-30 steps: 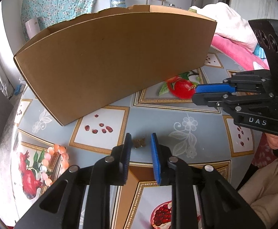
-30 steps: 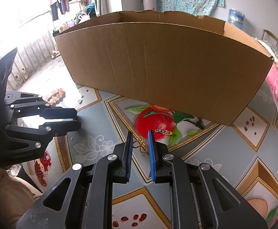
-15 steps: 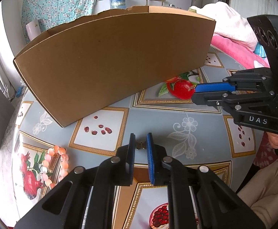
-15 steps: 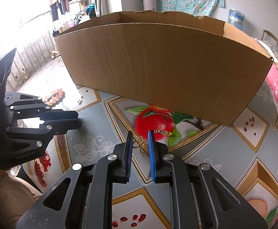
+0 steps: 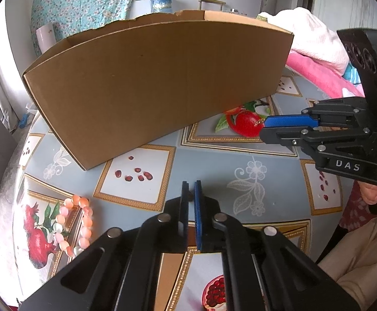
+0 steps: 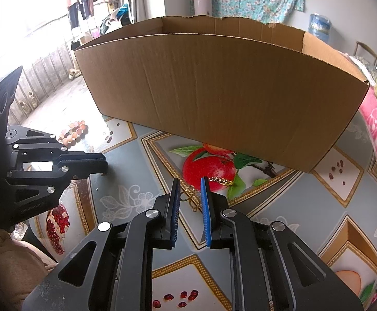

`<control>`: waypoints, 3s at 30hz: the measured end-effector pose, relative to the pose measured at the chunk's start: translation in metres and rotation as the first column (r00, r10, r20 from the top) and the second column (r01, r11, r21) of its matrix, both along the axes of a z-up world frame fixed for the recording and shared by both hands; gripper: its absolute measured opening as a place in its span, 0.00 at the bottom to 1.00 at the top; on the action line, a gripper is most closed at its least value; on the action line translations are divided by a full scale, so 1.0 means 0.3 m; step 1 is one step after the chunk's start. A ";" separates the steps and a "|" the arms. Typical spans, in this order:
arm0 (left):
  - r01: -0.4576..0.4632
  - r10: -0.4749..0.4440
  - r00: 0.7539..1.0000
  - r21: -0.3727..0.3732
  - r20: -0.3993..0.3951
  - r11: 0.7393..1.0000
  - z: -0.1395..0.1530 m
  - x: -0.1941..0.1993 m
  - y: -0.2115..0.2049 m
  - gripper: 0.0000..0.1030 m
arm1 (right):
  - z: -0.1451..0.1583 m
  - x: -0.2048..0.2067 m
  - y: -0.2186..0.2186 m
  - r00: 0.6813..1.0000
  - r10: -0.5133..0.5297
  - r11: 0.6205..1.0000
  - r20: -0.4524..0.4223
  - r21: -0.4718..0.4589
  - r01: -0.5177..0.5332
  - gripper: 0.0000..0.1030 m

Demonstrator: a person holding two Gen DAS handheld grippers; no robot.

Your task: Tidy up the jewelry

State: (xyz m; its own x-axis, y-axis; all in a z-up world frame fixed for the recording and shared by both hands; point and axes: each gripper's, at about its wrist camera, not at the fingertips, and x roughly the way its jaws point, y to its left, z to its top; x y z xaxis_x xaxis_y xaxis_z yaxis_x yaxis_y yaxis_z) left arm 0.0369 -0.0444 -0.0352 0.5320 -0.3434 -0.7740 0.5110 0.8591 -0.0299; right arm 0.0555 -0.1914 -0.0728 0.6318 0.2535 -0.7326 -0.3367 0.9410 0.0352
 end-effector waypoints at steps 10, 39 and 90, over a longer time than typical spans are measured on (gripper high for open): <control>0.023 -0.029 0.997 -0.087 -0.068 0.996 0.022 0.003 0.050 0.19 | 0.005 -0.006 0.001 1.000 0.006 1.000 0.003 0.002 -0.006 0.13; 0.058 -0.057 0.998 0.082 -0.011 0.995 -0.006 -0.005 -0.048 0.12 | -0.002 -0.002 -0.013 1.000 0.008 1.000 0.000 0.007 -0.008 0.13; 0.110 -0.050 0.964 -0.220 0.261 0.969 0.562 0.050 0.073 0.08 | 0.486 0.023 -0.046 0.949 0.104 0.977 0.297 0.149 -0.154 0.13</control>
State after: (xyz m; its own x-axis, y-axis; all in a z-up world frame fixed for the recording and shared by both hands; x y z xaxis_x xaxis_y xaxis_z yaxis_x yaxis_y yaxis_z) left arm 0.0518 -0.0226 0.1335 0.6622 -0.5460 -0.5131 0.5946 0.7997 -0.0836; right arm 0.0624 -0.2053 0.0729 0.7619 0.4506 -0.4653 -0.4740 0.8774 0.0734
